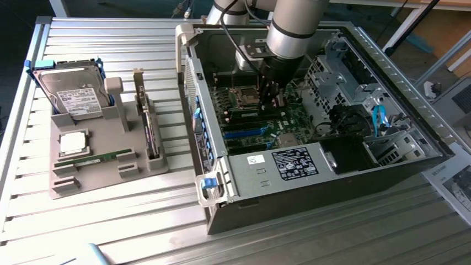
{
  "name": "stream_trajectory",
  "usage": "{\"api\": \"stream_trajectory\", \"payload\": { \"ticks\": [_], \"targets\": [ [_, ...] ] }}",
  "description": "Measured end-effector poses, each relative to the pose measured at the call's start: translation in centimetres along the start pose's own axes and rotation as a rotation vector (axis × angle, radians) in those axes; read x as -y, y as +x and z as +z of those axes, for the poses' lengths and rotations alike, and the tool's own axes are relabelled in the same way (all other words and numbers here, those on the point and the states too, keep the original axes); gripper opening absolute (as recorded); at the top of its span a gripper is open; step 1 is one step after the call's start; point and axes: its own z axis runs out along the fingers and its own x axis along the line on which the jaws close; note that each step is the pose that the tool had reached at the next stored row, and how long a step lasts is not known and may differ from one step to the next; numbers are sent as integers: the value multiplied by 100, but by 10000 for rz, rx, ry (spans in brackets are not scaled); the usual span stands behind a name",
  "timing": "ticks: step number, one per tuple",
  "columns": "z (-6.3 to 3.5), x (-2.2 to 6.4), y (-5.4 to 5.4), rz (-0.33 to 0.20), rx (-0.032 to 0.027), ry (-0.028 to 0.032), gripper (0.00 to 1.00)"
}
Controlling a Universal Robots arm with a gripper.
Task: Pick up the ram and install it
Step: 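Insert the ram into the slot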
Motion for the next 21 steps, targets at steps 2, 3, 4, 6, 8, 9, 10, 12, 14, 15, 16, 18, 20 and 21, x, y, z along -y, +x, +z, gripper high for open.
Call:
{"api": "stream_trajectory", "payload": {
  "ticks": [2, 3, 4, 6, 8, 9, 10, 12, 14, 15, 16, 18, 20, 21],
  "targets": [
    [0, 0, 0, -1, 0, 0, 13],
    [0, 0, 0, -2, 0, 0, 13],
    [0, 0, 0, -3, 0, 0, 13],
    [0, 0, 0, -61, 2, 1, 13],
    [0, 0, 0, -182, 5, 4, 13],
    [0, 0, 0, -230, 6, 5, 13],
    [0, 0, 0, -265, 8, 5, 13],
    [0, 0, 0, -273, 7, 5, 13],
    [8, 0, 0, -273, 7, 5, 13],
    [15, -1, 0, -274, 7, 5, 13],
    [18, -1, 0, -277, 6, 5, 13],
    [19, -1, 0, -278, 7, 6, 13],
    [22, 0, -2, -280, 14, 10, 14],
    [21, 0, -1, -279, 12, 8, 21]
  ]
}}
